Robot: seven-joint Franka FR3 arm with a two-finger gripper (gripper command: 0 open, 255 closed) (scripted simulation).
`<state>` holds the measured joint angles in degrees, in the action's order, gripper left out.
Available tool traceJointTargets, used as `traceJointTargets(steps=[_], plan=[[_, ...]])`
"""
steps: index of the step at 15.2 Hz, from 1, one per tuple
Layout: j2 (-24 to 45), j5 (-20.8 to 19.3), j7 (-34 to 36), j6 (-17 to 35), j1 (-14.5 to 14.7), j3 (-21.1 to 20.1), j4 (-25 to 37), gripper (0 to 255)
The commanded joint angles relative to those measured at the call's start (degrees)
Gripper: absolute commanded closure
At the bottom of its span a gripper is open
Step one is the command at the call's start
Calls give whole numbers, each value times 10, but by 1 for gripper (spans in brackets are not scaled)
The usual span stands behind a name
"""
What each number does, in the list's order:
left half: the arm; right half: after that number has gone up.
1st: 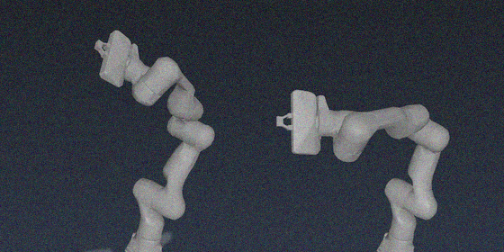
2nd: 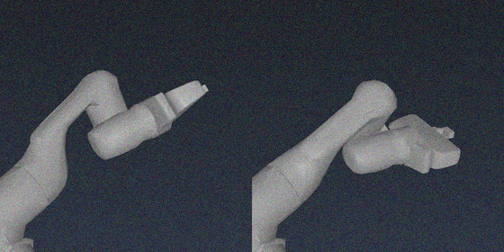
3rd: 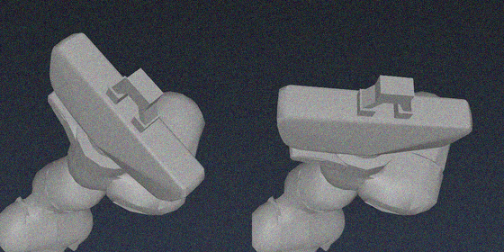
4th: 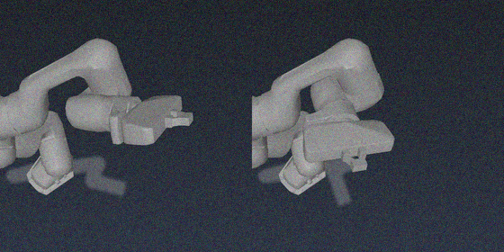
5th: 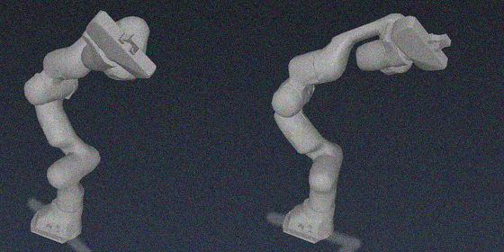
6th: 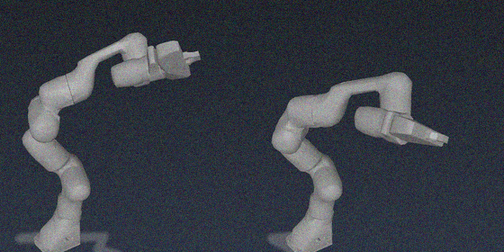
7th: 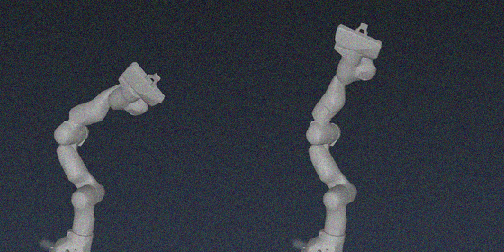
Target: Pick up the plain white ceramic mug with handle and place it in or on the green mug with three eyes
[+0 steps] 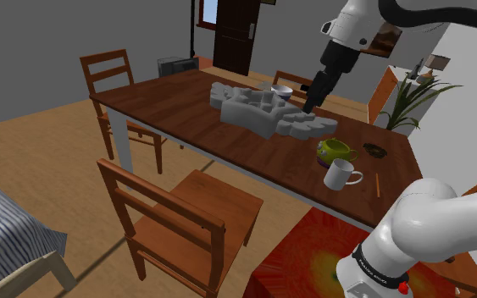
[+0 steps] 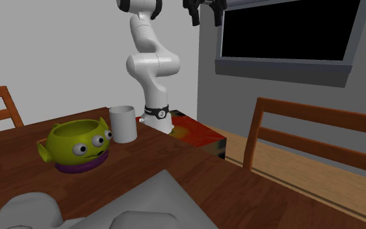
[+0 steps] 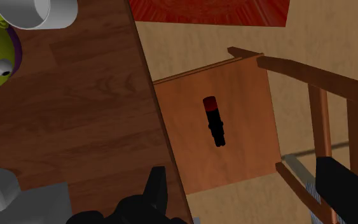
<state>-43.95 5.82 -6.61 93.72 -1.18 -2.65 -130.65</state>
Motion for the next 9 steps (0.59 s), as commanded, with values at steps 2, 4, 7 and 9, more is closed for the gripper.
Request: traceJointTargets(steps=[2, 4, 7, 9], plan=[[-9, -5, -4, 9, -5, 5, -19, 0], [-27, -16, -11, 27, -15, 17, -57, 0], [-52, -34, -22, 54, -31, 35, -111, 0], [-66, -47, -29, 72, -44, 48, -145, 0]])
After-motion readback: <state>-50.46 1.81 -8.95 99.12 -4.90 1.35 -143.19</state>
